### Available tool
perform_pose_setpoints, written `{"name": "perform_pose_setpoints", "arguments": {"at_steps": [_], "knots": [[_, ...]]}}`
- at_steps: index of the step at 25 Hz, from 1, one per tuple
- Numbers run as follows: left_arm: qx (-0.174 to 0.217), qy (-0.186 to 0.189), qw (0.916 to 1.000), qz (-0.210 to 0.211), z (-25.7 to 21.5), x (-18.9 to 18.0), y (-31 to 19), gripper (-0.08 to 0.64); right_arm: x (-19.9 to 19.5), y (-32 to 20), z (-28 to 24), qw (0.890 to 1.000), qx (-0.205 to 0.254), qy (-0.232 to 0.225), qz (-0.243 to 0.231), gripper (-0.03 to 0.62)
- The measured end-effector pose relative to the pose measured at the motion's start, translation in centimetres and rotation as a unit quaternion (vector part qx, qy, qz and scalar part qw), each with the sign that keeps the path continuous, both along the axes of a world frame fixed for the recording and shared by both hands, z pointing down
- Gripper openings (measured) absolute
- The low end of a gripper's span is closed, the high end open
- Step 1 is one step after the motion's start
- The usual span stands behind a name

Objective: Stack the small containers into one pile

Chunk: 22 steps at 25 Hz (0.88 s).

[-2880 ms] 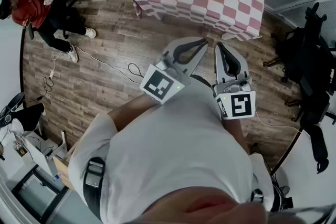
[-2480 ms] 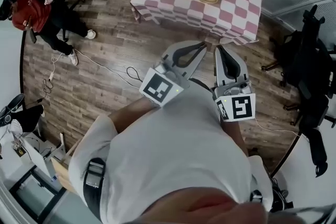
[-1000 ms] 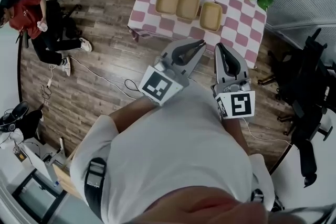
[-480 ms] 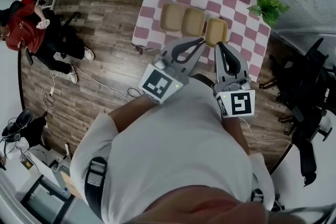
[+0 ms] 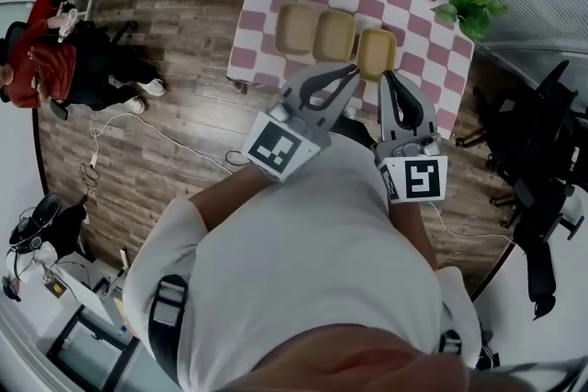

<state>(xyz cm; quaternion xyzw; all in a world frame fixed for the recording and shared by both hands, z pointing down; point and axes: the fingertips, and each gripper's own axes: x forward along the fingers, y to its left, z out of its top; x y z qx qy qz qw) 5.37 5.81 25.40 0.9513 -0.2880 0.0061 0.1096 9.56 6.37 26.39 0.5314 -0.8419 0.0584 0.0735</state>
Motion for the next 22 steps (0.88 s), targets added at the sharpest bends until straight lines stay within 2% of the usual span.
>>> {"name": "perform_pose_setpoints", "arguments": {"at_steps": [6, 15, 22], "knots": [[-0.017, -0.007, 0.9998, -0.002, 1.0, 1.1, -0.1, 0.043, 0.9, -0.3, 0.8, 1.000, -0.011, 0.009, -0.004, 0.032], [-0.057, -0.029, 0.9980, 0.002, 5.0, 2.0, -0.1, 0.043, 2.1, -0.1, 4.7, 0.998, -0.060, 0.012, 0.000, 0.032], [-0.056, -0.035, 0.9978, 0.005, 5.9, 3.0, -0.5, 0.043, 3.1, -0.8, 5.1, 0.998, -0.060, 0.011, 0.009, 0.032]]}}
